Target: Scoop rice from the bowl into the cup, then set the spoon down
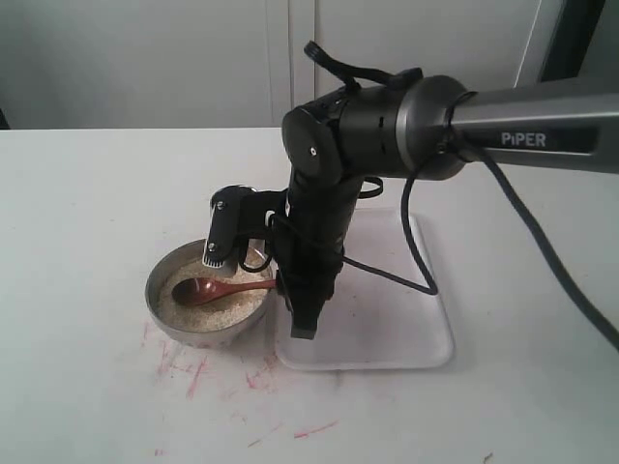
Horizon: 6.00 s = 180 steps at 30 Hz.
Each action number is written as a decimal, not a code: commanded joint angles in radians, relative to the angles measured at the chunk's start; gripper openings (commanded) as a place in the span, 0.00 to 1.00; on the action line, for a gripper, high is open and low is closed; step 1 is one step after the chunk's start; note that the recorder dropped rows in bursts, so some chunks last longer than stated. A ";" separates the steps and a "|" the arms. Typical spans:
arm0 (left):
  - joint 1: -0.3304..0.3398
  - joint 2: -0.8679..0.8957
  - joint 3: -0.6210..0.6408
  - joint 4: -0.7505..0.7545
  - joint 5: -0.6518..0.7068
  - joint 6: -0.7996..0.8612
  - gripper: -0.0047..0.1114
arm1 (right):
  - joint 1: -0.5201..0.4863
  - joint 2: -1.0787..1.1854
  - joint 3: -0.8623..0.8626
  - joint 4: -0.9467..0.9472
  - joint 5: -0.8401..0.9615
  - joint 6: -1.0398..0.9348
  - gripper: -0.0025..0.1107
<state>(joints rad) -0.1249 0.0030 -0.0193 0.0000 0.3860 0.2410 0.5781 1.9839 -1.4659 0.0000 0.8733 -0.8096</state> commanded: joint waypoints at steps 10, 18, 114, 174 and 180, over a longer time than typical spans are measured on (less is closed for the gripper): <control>-0.007 -0.003 0.009 0.000 0.041 -0.006 0.16 | 0.002 -0.019 0.000 0.000 0.008 0.004 0.23; -0.007 -0.003 0.009 0.000 0.041 -0.006 0.16 | 0.002 -0.019 0.000 0.000 0.011 0.004 0.07; -0.007 -0.003 0.009 0.000 0.041 -0.006 0.16 | 0.346 0.022 -0.010 -0.709 0.279 0.755 0.02; -0.007 -0.003 0.009 0.000 0.041 -0.006 0.16 | 0.205 -0.212 0.121 -0.363 0.093 0.864 0.02; -0.007 -0.003 0.009 0.000 0.041 -0.006 0.16 | 0.148 -0.219 0.136 -0.370 0.026 0.865 0.02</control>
<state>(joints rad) -0.1249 0.0030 -0.0193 0.0000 0.3860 0.2410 0.7568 1.7788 -1.3365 -0.3618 0.9343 0.0482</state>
